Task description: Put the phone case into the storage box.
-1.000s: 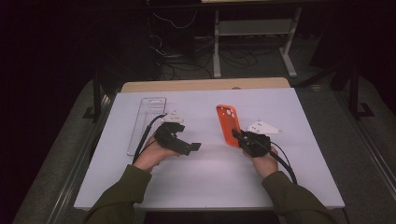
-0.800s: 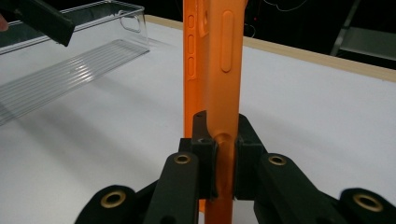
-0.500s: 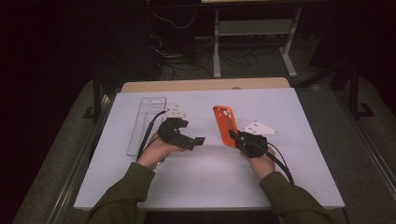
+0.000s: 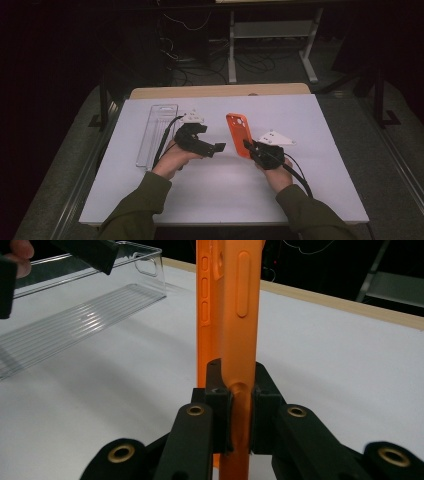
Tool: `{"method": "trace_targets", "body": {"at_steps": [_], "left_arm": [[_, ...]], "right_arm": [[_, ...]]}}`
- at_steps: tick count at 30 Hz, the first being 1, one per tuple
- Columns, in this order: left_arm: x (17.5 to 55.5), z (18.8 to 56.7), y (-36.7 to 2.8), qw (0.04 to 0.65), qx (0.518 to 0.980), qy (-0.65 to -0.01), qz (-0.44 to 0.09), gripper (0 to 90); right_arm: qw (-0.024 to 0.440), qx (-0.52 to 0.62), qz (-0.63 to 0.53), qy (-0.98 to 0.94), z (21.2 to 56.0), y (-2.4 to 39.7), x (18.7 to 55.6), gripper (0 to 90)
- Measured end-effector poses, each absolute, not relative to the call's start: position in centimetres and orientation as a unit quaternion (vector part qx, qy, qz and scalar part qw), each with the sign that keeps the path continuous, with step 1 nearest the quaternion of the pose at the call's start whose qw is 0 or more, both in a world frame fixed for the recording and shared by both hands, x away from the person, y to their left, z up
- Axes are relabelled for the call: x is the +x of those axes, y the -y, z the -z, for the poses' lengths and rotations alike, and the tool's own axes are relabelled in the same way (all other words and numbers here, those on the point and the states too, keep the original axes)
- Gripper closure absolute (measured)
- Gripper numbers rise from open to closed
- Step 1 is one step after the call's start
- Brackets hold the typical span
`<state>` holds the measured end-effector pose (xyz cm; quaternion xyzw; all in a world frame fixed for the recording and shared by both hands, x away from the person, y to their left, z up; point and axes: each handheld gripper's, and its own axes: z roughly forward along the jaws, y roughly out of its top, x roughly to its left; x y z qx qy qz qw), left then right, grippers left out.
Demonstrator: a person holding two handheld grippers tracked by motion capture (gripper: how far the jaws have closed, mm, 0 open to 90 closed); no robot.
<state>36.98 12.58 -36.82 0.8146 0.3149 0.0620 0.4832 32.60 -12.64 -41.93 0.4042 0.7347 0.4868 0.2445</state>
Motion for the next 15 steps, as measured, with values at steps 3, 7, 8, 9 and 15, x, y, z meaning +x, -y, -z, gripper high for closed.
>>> {"method": "trace_targets", "body": {"at_steps": [3,7,8,9,15], "left_arm": [[37.2,36.6,-12.4,0.485,0.816,-0.309,-0.066,0.0],[37.3,36.4,-12.0,0.489,0.811,-0.316,-0.065,0.0],[37.3,36.4,-11.9,0.490,0.809,-0.318,-0.064,0.0],[37.4,36.4,-11.9,0.490,0.809,-0.318,-0.065,0.0],[37.6,36.2,-11.5,0.494,0.805,-0.320,-0.069,0.0]], "right_arm": [[0.247,0.405,-0.486,-0.734,41.9,12.6,32.6,80.8],[0.245,0.407,-0.485,-0.734,41.9,12.6,32.5,80.7],[0.252,0.402,-0.486,-0.734,41.9,12.6,32.6,80.8],[0.251,0.402,-0.485,-0.734,41.9,12.6,32.6,80.8],[0.252,0.407,-0.481,-0.734,41.9,12.4,32.4,80.8]]}}
